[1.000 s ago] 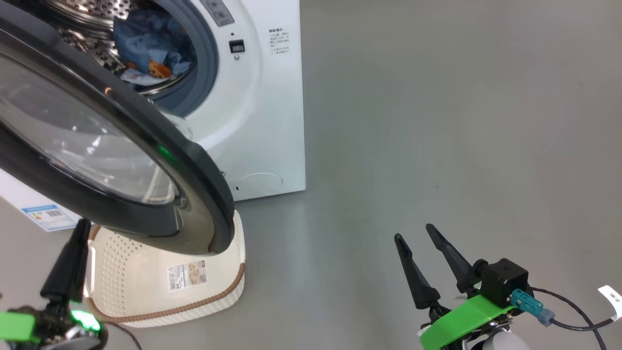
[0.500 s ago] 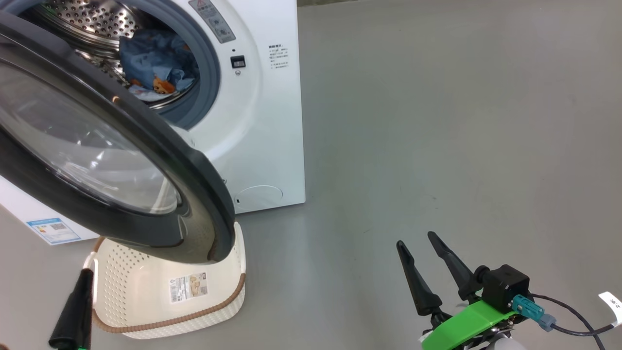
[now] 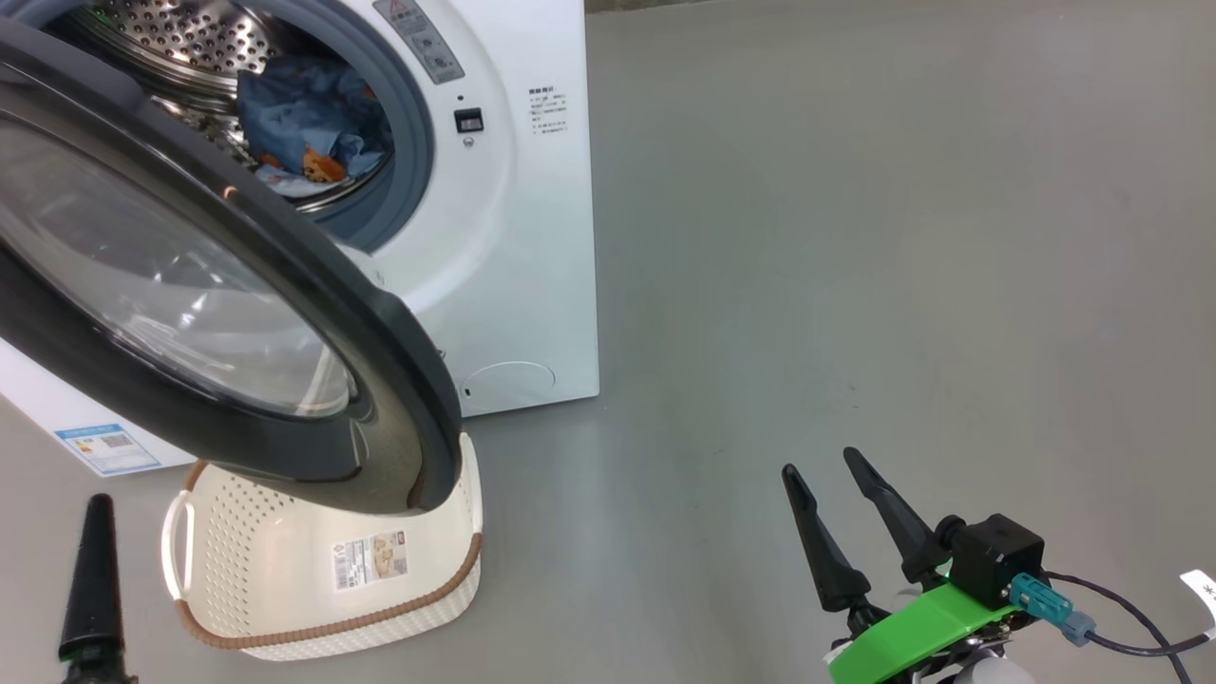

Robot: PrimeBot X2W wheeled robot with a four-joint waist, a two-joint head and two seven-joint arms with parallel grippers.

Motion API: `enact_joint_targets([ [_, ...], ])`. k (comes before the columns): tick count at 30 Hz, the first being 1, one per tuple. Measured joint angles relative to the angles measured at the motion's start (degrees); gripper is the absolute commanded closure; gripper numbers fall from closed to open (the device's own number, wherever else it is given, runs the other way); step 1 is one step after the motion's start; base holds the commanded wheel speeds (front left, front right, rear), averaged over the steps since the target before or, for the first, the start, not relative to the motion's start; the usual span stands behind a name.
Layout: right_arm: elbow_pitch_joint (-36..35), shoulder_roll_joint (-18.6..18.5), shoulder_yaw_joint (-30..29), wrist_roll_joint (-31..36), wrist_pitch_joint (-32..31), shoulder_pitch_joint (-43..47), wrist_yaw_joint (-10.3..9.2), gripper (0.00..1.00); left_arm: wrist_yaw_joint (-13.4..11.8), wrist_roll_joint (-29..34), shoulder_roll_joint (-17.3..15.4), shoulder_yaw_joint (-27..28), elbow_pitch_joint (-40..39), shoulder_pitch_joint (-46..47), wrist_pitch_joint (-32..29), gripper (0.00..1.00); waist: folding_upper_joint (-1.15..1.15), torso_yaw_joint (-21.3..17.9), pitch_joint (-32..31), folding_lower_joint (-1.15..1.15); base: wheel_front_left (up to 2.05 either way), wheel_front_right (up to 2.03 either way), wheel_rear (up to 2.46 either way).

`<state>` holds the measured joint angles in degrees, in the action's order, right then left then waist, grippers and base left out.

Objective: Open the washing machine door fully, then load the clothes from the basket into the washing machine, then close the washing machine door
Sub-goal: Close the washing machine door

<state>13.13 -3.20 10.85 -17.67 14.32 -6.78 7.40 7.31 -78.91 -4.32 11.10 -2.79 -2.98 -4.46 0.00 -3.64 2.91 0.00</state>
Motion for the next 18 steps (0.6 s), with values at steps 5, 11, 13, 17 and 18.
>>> enact_joint_targets([
  [5, -0.2, 0.0, -0.2, 0.0, 0.0, 0.0, 0.00, 0.00, 0.0, 7.2, -5.2, -5.9, -0.5, -1.6, 9.9, 0.00, 0.00, -0.1, 0.1, 0.00, 0.00, 0.00, 0.00],
  [11, -0.4, 0.0, -0.2, 0.0, 0.0, 0.0, 0.00, 0.00, 0.0, 19.4, -12.5, -14.1, 2.6, -3.0, 18.5, 0.00, 0.00, -0.1, -0.1, 0.00, 0.00, 0.00, 0.00],
  [13, -0.4, 0.0, -0.3, 0.0, 0.0, 0.0, 0.00, 0.00, 0.0, 24.0, -13.5, -15.0, 3.5, -2.9, 18.8, 0.00, 0.00, -0.1, -0.1, 0.00, 0.00, 0.00, 0.00],
  [17, -0.5, 0.0, -0.3, 0.0, 0.0, 0.0, 0.00, 0.00, 0.0, 34.6, -12.6, -13.2, 3.7, -2.9, 18.9, 0.00, 0.00, 0.0, 0.0, 0.00, 0.00, 0.00, 0.00],
  [18, -0.5, 0.0, -0.3, 0.0, 0.0, 0.0, 0.00, 0.00, 0.0, 37.2, -12.2, -12.5, 3.7, -2.9, 18.9, 0.00, 0.00, 0.0, 0.0, 0.00, 0.00, 0.00, 0.00],
])
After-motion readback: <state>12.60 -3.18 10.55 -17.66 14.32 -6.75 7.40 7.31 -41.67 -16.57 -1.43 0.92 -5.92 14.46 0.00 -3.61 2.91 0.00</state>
